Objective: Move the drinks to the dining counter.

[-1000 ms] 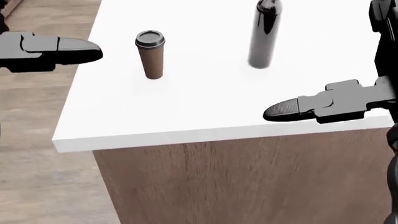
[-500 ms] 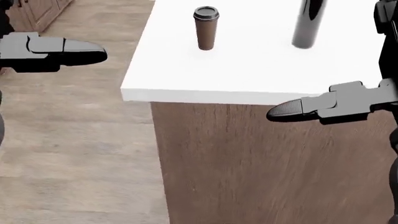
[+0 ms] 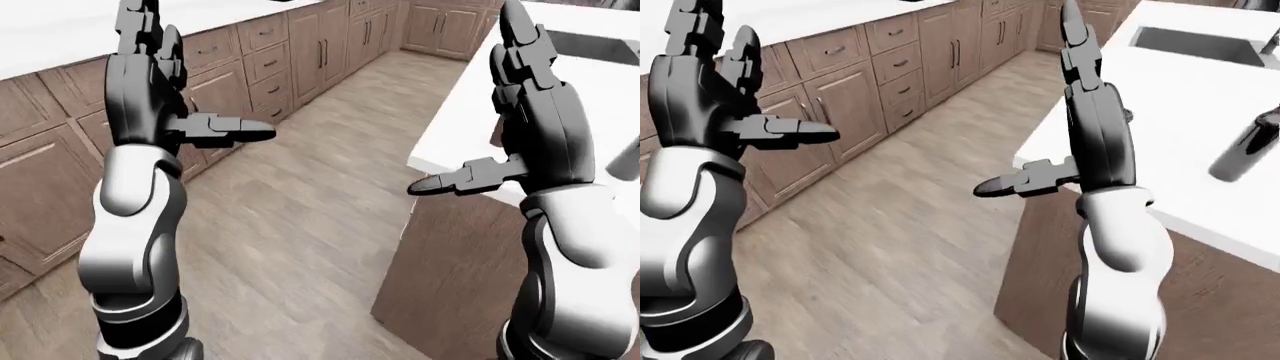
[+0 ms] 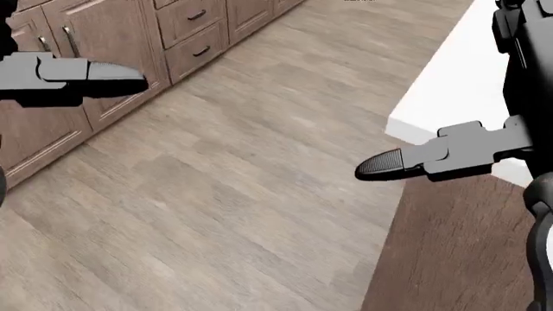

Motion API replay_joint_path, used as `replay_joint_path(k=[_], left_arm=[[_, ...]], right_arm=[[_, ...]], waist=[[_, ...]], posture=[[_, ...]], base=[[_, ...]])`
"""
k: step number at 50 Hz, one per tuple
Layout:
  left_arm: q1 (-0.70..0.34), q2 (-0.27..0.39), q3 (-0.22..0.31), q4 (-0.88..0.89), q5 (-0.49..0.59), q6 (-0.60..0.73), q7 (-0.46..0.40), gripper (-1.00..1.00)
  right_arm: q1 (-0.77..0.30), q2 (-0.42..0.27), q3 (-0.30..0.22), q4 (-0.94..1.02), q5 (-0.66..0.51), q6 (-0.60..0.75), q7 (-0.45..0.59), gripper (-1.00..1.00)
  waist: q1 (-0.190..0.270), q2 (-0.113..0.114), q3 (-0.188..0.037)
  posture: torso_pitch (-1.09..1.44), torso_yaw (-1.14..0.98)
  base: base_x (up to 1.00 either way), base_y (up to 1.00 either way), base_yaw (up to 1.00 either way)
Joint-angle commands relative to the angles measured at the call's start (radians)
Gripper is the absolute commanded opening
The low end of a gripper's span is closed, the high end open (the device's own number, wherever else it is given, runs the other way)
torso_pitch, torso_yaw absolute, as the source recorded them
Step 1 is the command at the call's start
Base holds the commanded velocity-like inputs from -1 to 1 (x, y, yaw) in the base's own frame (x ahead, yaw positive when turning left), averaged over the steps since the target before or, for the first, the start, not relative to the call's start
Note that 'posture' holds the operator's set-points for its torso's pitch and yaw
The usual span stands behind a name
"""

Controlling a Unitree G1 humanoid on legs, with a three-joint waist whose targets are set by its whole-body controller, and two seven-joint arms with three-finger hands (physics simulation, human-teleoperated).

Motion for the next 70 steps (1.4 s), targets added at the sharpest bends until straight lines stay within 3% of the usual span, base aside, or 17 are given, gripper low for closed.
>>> replay_joint_path(k=[1,3,13,17,28,31,32,33,42,45,52,56,58,59,63,67,70], left_arm=[[-0.029,0.005,-0.001,-0.023,0.009,-0.031,-0.008,1.0],[-0.033,0.004,0.0,-0.023,0.01,-0.03,-0.011,1.0],[-0.031,0.006,-0.005,-0.017,0.036,-0.047,-0.026,1.0],[-0.029,0.002,-0.001,-0.02,0.038,-0.049,-0.031,1.0],[-0.019,-0.001,0.001,-0.032,0.032,-0.046,-0.029,1.0],[-0.016,-0.001,-0.001,-0.032,0.036,-0.048,-0.03,1.0],[-0.022,-0.001,0.002,-0.034,0.032,-0.041,-0.03,1.0],[-0.021,0.0,0.002,-0.033,0.033,-0.044,-0.03,1.0],[-0.02,0.003,0.003,-0.034,0.033,-0.047,-0.033,1.0],[-0.019,0.002,0.002,-0.036,0.033,-0.046,-0.035,1.0],[-0.02,-0.003,-0.002,-0.029,0.04,-0.053,-0.035,1.0],[-0.019,0.0,0.002,-0.032,0.038,-0.05,-0.037,1.0],[-0.022,0.0,0.002,-0.032,0.036,-0.048,-0.036,1.0],[-0.023,0.0,-0.001,-0.028,0.038,-0.05,-0.036,1.0],[-0.038,0.001,-0.004,-0.022,0.04,-0.048,-0.034,1.0],[-0.038,-0.002,-0.008,-0.023,0.043,-0.047,-0.034,1.0],[-0.035,-0.004,-0.007,-0.026,0.045,-0.046,-0.034,1.0]], right_arm=[[-0.023,-0.007,-0.01,-0.002,-0.005,-0.025,-0.006,1.0],[-0.02,-0.007,-0.008,0.0,-0.008,-0.027,-0.003,1.0],[-0.011,-0.001,-0.008,-0.008,-0.008,-0.029,0.011,1.0],[-0.008,0.002,-0.007,-0.008,-0.008,-0.032,0.011,1.0],[0.011,0.009,-0.008,-0.009,-0.002,-0.049,0.004,1.0],[0.018,0.013,-0.006,-0.002,0.0,-0.06,-0.001,1.0],[0.016,0.012,-0.007,-0.005,0.0,-0.058,0.001,1.0],[0.015,0.012,-0.008,-0.01,0.0,-0.054,0.002,1.0],[0.018,0.013,-0.007,-0.01,-0.005,-0.056,0.0,1.0],[0.016,0.012,-0.007,-0.004,-0.002,-0.059,0.001,1.0],[0.012,0.01,0.001,-0.006,-0.013,-0.056,0.011,1.0],[0.007,0.012,0.001,-0.003,-0.015,-0.057,0.012,1.0],[0.006,0.012,0.001,-0.007,-0.015,-0.058,0.017,1.0],[0.006,0.012,0.0,-0.008,-0.016,-0.055,0.018,1.0],[-0.003,0.008,-0.001,-0.01,-0.022,-0.047,0.025,1.0],[0.002,0.011,-0.001,-0.01,-0.021,-0.051,0.026,1.0],[0.009,0.01,0.005,-0.009,-0.032,-0.051,0.029,1.0]], waist=[[-0.005,-0.002,-0.017],[-0.014,-0.069,-0.043],[-0.014,0.05,-0.027],[-0.013,0.152,-0.052],[-0.001,0.002,-0.009],[-0.01,-0.089,-0.06],[-0.017,-0.037,-0.011],[-0.008,-0.048,-0.012],[-0.024,0.056,-0.032],[-0.022,0.136,-0.076],[0.008,0.023,0.0],[0.014,-0.044,-0.001],[0.001,-0.115,-0.031],[-0.002,-0.066,0.005],[0.001,-0.05,-0.032],[-0.01,0.076,-0.047],[-0.003,0.104,-0.03]], posture=[[0.0,0.0],[0.0,0.0],[0.0,0.0],[0.0,0.0],[0.0,0.0],[0.0,0.0],[0.0,0.0],[0.0,0.0],[0.0,0.0],[0.0,0.0],[0.0,0.0],[0.0,0.0],[0.0,0.0],[0.0,0.0],[0.0,0.0],[0.0,0.0],[0.0,0.0]], base=[[0.0,0.0,1.0],[0.0,0.0,1.0],[0.0,0.0,1.0],[0.0,0.0,1.0],[0.04,0.0,1.0],[0.1,0.0,1.0],[0.09,0.0,1.0],[0.1,0.0,1.0],[0.11,0.0,0.98],[0.17,0.0,0.8],[0.56,0.0,0.76],[0.66,0.0,0.76],[0.66,0.0,0.76],[0.6,0.0,0.77],[0.42,0.0,0.76],[0.1,0.0,0.4],[0.09,0.0,0.38]])
